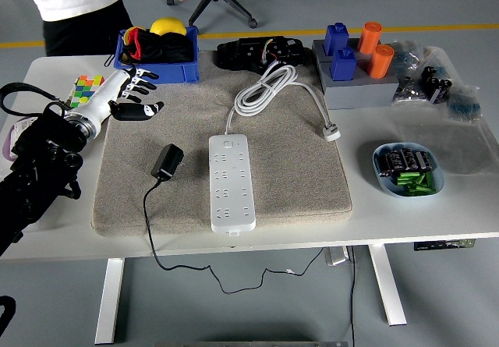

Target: Pull the plug out,throw it away,press the button

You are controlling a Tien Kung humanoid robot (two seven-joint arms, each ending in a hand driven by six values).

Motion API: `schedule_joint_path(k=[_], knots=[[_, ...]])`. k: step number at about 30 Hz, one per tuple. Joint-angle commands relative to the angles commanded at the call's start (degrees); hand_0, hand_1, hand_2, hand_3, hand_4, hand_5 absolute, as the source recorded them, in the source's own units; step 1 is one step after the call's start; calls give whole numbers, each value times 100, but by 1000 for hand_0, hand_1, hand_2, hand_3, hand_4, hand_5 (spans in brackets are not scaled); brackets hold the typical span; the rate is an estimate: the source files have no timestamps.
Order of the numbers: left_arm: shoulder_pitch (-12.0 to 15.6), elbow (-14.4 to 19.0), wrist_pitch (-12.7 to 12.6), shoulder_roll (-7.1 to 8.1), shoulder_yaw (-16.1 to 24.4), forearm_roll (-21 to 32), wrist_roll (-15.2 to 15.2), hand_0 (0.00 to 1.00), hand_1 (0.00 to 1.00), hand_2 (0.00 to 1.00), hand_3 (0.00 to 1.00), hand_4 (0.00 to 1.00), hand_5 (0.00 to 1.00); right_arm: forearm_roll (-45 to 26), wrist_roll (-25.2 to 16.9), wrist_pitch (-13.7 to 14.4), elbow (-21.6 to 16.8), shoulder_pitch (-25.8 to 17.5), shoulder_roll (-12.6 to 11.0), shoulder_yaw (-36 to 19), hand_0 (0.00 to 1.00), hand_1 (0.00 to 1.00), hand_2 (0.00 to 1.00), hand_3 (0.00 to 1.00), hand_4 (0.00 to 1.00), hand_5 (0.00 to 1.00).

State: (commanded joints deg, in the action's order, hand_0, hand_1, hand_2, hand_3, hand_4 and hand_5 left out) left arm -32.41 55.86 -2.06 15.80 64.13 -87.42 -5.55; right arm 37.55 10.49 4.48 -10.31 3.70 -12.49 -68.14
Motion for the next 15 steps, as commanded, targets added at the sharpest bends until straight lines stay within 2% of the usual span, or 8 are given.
schedule_joint_path(k=[3,4,9,10,15], knots=[[222,21,23,51,315,-79,-5,868,910,832,820,795,446,23,13,-5,0,-9,-1,-21,755,668,655,621,660,506],[274,32,18,62,398,-104,2,874,916,836,835,798,486,34,19,-4,0,-11,-1,-34,756,669,654,621,659,506],[590,173,21,139,889,-190,42,874,916,836,835,798,486,46,21,-14,0,-20,2,-50,756,669,654,621,659,506],[643,202,25,154,958,-205,50,862,866,793,829,786,433,43,19,-16,0,-19,1,-46,756,668,654,621,659,506],[869,325,20,186,1276,-299,68,862,866,793,829,786,433,32,3,-17,0,-8,3,-35,756,668,654,621,659,506]])
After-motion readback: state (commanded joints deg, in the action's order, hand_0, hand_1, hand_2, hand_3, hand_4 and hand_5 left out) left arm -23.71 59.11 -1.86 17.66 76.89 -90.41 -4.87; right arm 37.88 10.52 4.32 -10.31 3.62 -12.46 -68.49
